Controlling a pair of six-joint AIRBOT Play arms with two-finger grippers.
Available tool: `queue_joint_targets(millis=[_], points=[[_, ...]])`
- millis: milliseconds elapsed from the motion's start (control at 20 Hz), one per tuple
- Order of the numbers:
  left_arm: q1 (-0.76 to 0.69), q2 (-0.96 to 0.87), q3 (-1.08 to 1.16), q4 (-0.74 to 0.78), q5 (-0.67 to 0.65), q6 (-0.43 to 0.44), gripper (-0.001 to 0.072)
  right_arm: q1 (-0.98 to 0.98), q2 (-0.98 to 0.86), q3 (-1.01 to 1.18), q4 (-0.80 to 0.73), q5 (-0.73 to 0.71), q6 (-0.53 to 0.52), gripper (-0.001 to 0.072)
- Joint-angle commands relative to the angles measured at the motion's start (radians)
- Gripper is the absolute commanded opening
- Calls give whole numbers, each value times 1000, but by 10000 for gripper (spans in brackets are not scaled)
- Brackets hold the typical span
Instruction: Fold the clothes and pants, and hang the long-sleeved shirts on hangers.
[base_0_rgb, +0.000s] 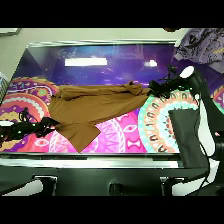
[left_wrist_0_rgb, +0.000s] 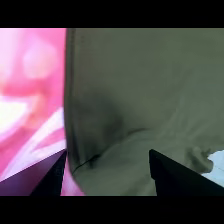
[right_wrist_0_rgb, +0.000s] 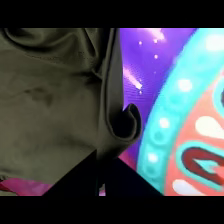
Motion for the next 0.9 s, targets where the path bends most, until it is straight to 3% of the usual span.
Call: queue_joint_targets(millis=[0,50,100,150,250,350,400,550,850], points=[[-82,-38,-15,-26,72,10,589,1,38,0,0,18,15,36],[-106,-49,-14,-48,75,10,461,1,49,0,0,24,15,36],[-126,-55,-11,-72,75,10,166,1,64,0,0,34,20,36],[-140,-51,-1,-91,74,13,15,1,79,0,0,41,22,36],[-151,-34,64,-99,51,13,14,2,116,0,28,42,-1,35],[-150,3,193,-86,18,9,13,1,174,7,106,5,-132,35],[-150,24,278,-79,2,-3,13,1,208,29,107,-16,-145,35],[-150,76,629,18,-58,-112,13,1,311,163,42,-36,-148,35],[-150,208,1294,388,-304,-362,13,1,645,359,-129,-23,-82,35]])
